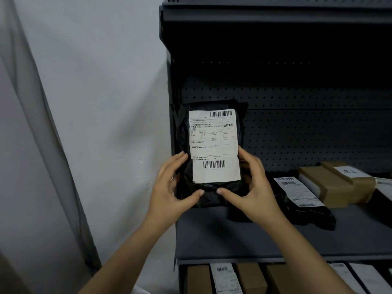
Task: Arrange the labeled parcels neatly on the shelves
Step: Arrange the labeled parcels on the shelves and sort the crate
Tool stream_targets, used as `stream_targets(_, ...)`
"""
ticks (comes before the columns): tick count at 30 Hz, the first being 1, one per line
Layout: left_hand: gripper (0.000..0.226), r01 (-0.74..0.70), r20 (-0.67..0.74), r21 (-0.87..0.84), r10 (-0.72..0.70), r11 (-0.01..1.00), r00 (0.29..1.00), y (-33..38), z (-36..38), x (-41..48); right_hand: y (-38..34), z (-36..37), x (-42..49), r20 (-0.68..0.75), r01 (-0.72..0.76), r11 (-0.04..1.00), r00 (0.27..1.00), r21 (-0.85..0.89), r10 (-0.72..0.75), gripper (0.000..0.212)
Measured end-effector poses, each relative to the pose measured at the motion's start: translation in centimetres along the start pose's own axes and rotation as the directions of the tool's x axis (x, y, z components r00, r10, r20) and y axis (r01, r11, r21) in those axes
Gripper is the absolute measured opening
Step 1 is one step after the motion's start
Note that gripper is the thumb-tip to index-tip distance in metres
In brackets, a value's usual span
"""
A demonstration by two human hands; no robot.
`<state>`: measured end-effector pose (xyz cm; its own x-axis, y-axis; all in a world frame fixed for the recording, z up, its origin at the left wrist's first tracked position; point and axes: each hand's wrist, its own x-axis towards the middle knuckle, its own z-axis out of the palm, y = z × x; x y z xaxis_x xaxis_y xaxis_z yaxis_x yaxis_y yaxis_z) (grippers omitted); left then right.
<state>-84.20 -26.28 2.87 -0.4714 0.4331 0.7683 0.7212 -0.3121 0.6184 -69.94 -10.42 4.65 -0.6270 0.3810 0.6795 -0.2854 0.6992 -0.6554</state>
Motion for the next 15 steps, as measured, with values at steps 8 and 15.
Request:
stream_targets(8, 0.075, 0.152, 0.049, 0.018, -0.153, 0.988, 0.987, -1.4, 0.1, -0.7, 1.3, 0.8, 0.0, 0.078, -0.161, 0.987, 0.984, 0.010, 0.160, 0.095)
stream_targets(15, 0.068, 0.432, 0.146, 0.087, -0.441, 0.898, 0.886, -4.7, 0.6, -3.5, 4.1, 2.5, -1.4, 0.211, -0.410, 0.910, 0.886, -0.057, 0.412, 0.086)
